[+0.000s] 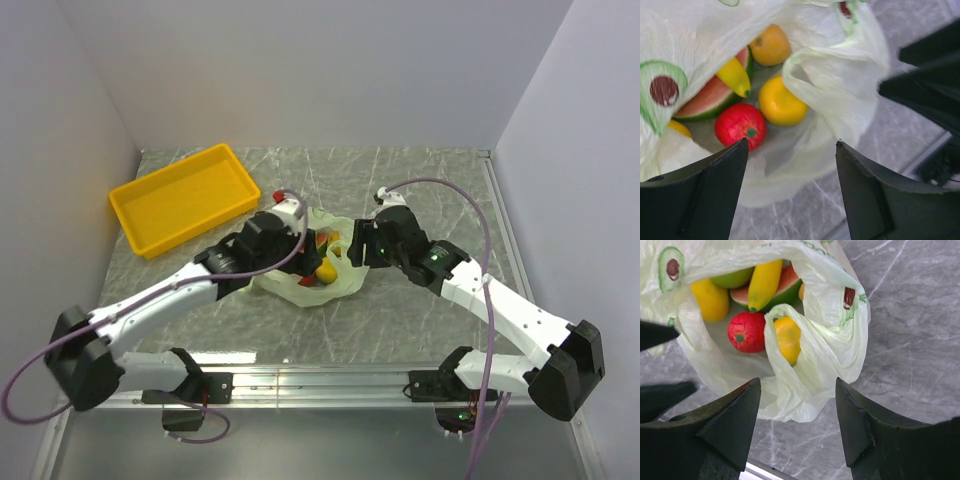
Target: Untie the knot of the plastic bag and take out the fruit
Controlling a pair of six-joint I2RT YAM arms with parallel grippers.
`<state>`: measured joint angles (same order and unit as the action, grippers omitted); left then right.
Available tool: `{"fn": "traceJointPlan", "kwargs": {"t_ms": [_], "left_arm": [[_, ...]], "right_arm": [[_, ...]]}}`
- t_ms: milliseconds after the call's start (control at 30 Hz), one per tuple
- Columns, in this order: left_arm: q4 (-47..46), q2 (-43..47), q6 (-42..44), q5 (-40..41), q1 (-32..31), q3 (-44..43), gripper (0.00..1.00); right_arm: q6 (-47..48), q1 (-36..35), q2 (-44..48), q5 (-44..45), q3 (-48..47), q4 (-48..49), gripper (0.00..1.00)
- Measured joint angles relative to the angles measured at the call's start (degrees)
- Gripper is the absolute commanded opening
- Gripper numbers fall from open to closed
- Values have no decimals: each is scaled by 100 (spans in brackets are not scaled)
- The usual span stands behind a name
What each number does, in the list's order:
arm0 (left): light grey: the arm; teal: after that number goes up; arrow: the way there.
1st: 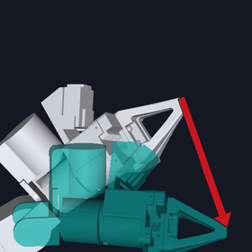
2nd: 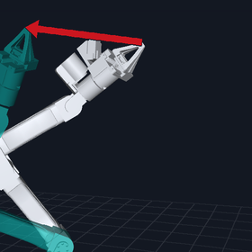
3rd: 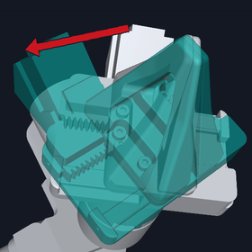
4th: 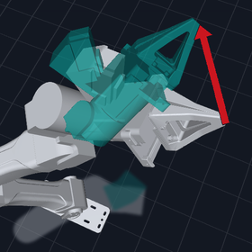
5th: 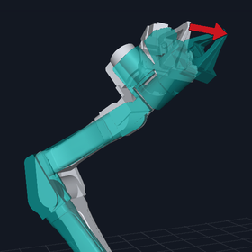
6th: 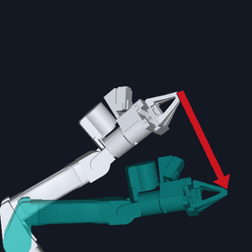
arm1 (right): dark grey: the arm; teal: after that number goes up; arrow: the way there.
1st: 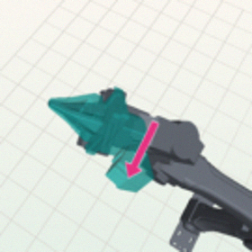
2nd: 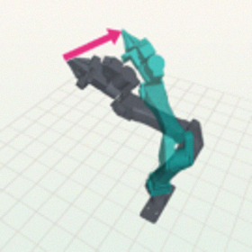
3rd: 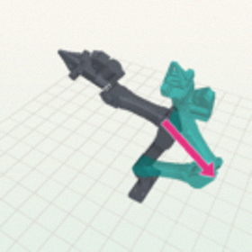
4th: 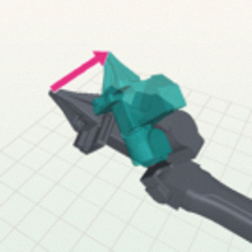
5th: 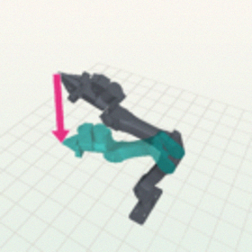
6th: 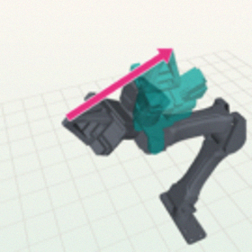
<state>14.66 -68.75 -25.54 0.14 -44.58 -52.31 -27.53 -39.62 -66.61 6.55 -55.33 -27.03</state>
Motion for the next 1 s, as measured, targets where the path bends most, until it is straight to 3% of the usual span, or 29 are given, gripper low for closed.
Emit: {"fn": "traceJointPlan", "kwargs": {"t_ms": [167, 400, 733, 867, 967, 1000], "left_arm": [[-59, -1038, 136, 483, -61, -258, 77], [-173, -1641, 380, 1086, -63, -103, 91], [-695, -2586, 413, 1075, -85, 57, 91], [-745, -2745, 437, 1034, -114, 57, 79], [-761, -2747, 428, 1021, -122, 55, 59], [-761, -2739, 433, 1016, -125, 55, 41]], "right_arm": [[-76, 0, 66, -2, 352, 37, 68], [-238, 0, 308, -96, 793, 85, 68], [-348, 0, 337, -146, 1005, 243, 75], [-422, 0, 337, -151, 1088, 302, 81], [-481, 0, 382, -149, 1132, 369, 82], [-507, 0, 422, -146, 1161, 393, 82]]}}
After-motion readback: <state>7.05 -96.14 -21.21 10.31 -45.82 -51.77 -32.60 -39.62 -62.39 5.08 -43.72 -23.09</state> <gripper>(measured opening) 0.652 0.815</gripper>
